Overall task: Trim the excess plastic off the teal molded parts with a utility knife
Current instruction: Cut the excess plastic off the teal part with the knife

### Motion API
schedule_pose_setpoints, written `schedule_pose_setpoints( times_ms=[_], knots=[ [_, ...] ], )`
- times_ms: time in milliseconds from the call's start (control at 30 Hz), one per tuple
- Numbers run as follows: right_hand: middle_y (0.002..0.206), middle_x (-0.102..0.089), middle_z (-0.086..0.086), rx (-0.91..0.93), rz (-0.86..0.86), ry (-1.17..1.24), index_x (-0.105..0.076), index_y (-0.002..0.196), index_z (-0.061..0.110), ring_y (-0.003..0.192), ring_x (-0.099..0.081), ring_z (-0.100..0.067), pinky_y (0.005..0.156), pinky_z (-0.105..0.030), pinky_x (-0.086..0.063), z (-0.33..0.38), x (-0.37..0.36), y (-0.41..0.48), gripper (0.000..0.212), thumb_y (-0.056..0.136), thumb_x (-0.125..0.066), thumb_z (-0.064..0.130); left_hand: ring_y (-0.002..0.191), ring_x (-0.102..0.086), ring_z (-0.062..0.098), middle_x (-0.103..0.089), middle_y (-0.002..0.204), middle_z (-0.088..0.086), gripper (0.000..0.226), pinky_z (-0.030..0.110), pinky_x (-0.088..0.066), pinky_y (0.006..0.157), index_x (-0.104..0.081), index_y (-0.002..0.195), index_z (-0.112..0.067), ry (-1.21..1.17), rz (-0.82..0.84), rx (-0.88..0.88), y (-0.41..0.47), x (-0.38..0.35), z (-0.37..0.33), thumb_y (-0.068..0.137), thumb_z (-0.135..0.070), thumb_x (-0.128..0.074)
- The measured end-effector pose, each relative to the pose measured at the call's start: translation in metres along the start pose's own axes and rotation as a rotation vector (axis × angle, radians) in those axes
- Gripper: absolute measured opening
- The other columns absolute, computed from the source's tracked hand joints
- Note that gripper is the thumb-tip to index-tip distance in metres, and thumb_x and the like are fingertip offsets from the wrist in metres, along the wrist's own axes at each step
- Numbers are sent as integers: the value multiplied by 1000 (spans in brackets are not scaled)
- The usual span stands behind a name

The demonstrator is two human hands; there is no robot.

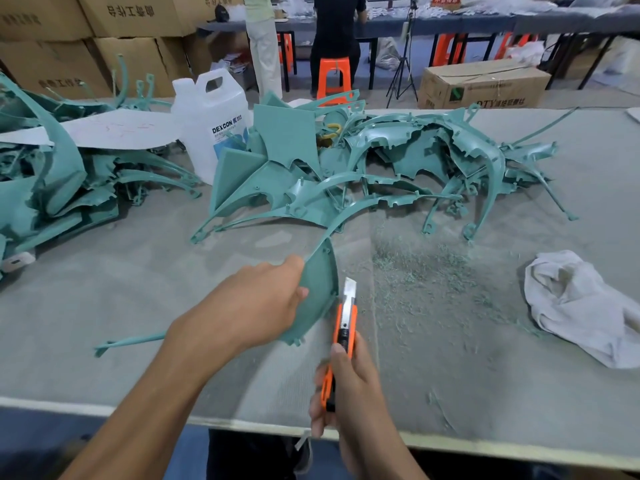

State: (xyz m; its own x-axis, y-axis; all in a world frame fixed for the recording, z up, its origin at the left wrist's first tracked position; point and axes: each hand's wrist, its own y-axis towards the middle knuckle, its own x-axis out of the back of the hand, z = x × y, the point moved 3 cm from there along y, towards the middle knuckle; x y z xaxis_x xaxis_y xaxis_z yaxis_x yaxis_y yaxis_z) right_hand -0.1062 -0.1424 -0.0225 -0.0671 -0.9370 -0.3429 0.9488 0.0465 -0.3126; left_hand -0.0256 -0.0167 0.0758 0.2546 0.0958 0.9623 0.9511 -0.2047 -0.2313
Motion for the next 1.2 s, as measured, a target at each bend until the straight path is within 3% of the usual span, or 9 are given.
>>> schedule_pose_setpoints(
  times_ms=[200, 367, 467, 633, 800, 933, 1000, 1100, 1200],
  knots=[
    [70, -53, -2, 206, 329, 31, -48, 136, 50, 40, -48, -14, 37, -21, -40, 54, -22, -9, 37, 102, -46, 35, 79, -57, 27, -57, 84, 5, 21, 42, -49, 72, -37, 95, -22, -45, 27, 1, 1, 3, 4, 104, -41, -41],
    [72, -48, -9, 3, 27, 85, -57, 117, 32, 40, -44, -17, 33, -19, -33, 27, -5, 1, 22, 108, -40, 21, 74, -52, 24, -53, 82, 5, 30, 39, -39, 64, -30, 84, -24, -57, 33, 11, 0, 2, 10, 105, -42, -40],
    [63, -50, -7, -86, 7, 98, -56, 116, 23, 37, -44, -18, 32, -17, -31, 8, -5, 5, 20, 108, -39, 17, 78, -55, 26, -55, 86, 6, 30, 40, -45, 70, -30, 85, -23, -63, 39, 4, -1, 1, 11, 104, -43, -40],
    [62, -53, -3, -121, 84, 133, -61, 121, 39, 38, -46, -16, 34, -16, -32, 9, 3, 2, 28, 107, -43, 23, 73, -54, 25, -54, 82, 7, 27, 38, -40, 62, -31, 90, -21, -99, 3, 3, 0, -3, 11, 105, -42, -39],
    [68, -55, -7, 18, 71, 108, -60, 122, 48, 38, -48, -19, 34, -20, -38, 18, 12, -5, 31, 106, -45, 26, 74, -60, 23, -58, 82, 3, 24, 41, -51, 69, -37, 92, -24, -117, -53, -11, 5, -4, 24, 103, -44, -42],
    [76, -67, -10, 100, -48, 18, -60, 120, 49, 46, -55, -24, 37, -26, -42, 33, 39, 1, 35, 105, -47, 21, 53, -66, 16, -70, 79, -1, 13, 31, -47, 42, -52, 100, -34, -689, -77, 0, 14, -4, 50, 96, -45, -59],
    [85, -71, -12, 113, -107, -35, -59, 119, 46, 53, -60, -26, 37, -28, -43, 34, 54, 2, 36, 104, -48, 16, 48, -62, 18, -73, 80, -2, 31, 29, -46, 40, -51, 108, -35, -863, -72, 75, 22, -9, 62, 88, -50, -69],
    [88, -71, -7, 147, -155, -89, -59, 119, 38, 52, -60, -24, 33, -27, -42, 33, 72, 4, 37, 102, -49, 7, 69, -70, 24, -76, 91, 1, 66, 39, -57, 59, -38, 133, -34, -692, -16, 194, 32, -33, 70, 82, -58, -72],
    [85, -69, -2, 210, -130, -251, -61, 117, 42, 48, -57, -21, 35, -30, -44, 34, 82, 7, 38, 101, -52, 8, 119, -57, 30, -57, 134, 0, 84, 44, -47, 95, -25, 145, -38, -236, -344, 212, 35, -41, 78, 77, -75, -59]
  ],
)
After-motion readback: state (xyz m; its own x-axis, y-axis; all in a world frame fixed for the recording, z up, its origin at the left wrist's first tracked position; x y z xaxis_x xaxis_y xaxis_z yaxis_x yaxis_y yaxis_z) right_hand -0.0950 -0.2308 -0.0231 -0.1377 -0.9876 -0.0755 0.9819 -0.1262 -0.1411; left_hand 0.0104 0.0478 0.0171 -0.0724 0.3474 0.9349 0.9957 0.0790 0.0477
